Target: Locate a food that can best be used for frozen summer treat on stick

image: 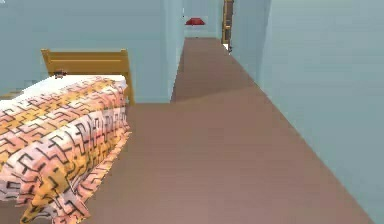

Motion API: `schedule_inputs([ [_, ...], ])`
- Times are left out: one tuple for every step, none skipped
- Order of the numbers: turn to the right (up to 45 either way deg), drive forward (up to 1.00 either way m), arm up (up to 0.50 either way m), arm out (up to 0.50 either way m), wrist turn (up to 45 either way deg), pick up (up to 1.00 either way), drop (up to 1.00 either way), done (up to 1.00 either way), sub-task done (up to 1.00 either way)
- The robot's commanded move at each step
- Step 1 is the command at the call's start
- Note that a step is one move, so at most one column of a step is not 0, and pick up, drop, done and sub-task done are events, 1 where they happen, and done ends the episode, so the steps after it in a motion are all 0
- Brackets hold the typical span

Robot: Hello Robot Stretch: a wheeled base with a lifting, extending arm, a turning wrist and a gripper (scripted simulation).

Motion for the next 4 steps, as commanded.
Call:
schedule_inputs([
  [-45.0,0.00,0.00,0.00,0.0,0.00,0.00,0.00,0.00],
  [-24.0,0.00,0.00,0.00,0.0,0.00,0.00,0.00,0.00],
  [0.0,1.00,0.00,0.00,0.0,0.00,0.00,0.00,0.00],
  [-3.0,0.00,0.00,0.00,0.0,0.00,0.00,0.00,0.00],
])
